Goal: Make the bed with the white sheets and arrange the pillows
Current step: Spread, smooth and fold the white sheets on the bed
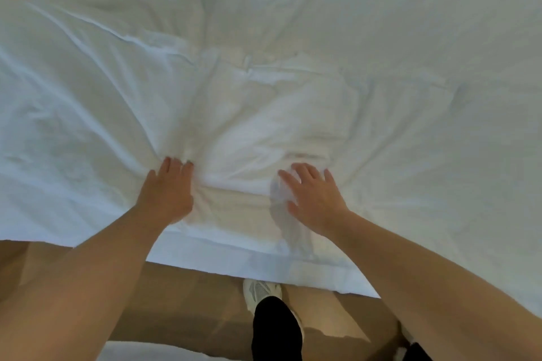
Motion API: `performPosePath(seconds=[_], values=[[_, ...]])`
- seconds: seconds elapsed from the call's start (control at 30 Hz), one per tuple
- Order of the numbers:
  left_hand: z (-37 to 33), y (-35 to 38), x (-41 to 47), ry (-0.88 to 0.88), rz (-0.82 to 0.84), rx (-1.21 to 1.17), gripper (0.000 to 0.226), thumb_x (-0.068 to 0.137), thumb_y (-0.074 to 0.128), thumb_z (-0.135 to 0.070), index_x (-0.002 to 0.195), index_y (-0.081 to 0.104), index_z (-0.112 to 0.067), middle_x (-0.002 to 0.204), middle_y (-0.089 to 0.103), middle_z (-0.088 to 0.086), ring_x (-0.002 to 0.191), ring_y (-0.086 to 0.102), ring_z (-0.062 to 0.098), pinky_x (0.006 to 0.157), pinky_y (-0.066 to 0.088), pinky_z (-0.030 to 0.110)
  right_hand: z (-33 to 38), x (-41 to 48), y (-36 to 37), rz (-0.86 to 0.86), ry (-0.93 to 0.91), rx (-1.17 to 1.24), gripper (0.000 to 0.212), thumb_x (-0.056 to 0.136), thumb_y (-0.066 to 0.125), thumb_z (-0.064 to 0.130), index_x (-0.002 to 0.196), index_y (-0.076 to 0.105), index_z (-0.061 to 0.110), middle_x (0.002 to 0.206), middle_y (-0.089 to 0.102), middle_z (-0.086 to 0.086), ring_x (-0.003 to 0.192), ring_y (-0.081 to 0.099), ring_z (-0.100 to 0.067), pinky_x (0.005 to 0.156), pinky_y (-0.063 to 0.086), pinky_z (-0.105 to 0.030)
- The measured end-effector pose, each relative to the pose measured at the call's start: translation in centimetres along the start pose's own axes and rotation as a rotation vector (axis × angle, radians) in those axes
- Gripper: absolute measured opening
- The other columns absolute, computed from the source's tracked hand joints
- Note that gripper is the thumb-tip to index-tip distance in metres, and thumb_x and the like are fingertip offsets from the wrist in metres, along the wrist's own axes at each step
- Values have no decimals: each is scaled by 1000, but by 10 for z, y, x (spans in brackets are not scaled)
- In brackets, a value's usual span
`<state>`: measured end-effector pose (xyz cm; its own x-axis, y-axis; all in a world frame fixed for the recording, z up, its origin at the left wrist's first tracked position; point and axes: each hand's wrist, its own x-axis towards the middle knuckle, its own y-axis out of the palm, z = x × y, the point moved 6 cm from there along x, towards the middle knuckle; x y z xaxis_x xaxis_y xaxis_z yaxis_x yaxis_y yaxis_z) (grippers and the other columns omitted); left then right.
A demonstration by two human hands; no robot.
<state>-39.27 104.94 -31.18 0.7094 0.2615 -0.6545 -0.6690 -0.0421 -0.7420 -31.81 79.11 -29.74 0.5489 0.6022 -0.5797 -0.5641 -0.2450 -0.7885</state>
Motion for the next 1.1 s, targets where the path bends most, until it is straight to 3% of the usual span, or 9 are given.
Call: performPosePath(seconds=[0.13,0.23,0.33,0.4,0.47,0.57,0.67,0.8,1.1], values=[[23,-57,57,-99,-141,-47,77,92,52,-24,154,7,-13,162,3,11,148,4,33,115,23,48,-34,72,-59,-137,202,51,76,98,46,45,155,-2,33,163,-15,-5,149,-11,-35,111,14,-68],[33,-104,103,-85,-305,-22,76,94,49,-19,154,3,-12,162,-5,10,147,8,35,112,28,50,-61,127,-94,-161,318,116,85,94,49,54,154,-7,34,163,-14,-3,149,-10,-35,109,10,-72],[32,-160,150,-18,-488,33,75,93,47,-12,155,3,-12,163,1,8,145,17,33,107,33,50,-100,166,-101,-86,461,127,98,82,59,65,154,4,28,160,13,-4,148,10,-34,108,6,-71],[20,-178,180,28,-422,120,70,93,48,-20,154,12,-19,155,29,7,137,31,30,101,33,44,-116,175,-102,-119,441,94,71,85,58,61,138,35,20,138,44,-7,133,40,-31,104,26,-56],[11,-189,193,24,-327,279,43,92,50,-25,134,47,-23,116,60,6,115,51,29,93,35,38,-119,175,-119,-241,338,138,39,95,51,50,117,48,18,118,59,-9,112,56,-31,81,34,-38],[29,-235,201,-139,-510,179,19,93,54,-17,112,59,-13,105,63,12,105,56,35,82,42,38,-131,179,-190,-543,291,150,32,100,44,45,109,51,15,107,63,-11,99,60,-34,70,32,-36],[37,-268,238,-233,-575,-16,33,95,53,-13,127,46,-11,124,52,18,117,45,41,89,42,46,-158,218,-253,-720,331,24,31,102,38,38,115,53,14,113,60,-11,106,55,-34,79,33,-40],[19,-203,304,-307,-378,-302,63,98,26,-39,155,2,-26,163,-7,7,148,-4,38,114,3,64,-172,294,-185,-406,384,-21,55,101,21,47,153,18,29,163,10,-4,150,5,-32,113,6,-61],[14,-215,394,-186,-655,-217,76,83,23,-33,154,13,-9,158,11,25,148,6,37,108,1,74,-196,357,-153,-581,351,36,64,91,27,41,154,25,27,162,19,-4,150,12,-30,116,4,-63]])
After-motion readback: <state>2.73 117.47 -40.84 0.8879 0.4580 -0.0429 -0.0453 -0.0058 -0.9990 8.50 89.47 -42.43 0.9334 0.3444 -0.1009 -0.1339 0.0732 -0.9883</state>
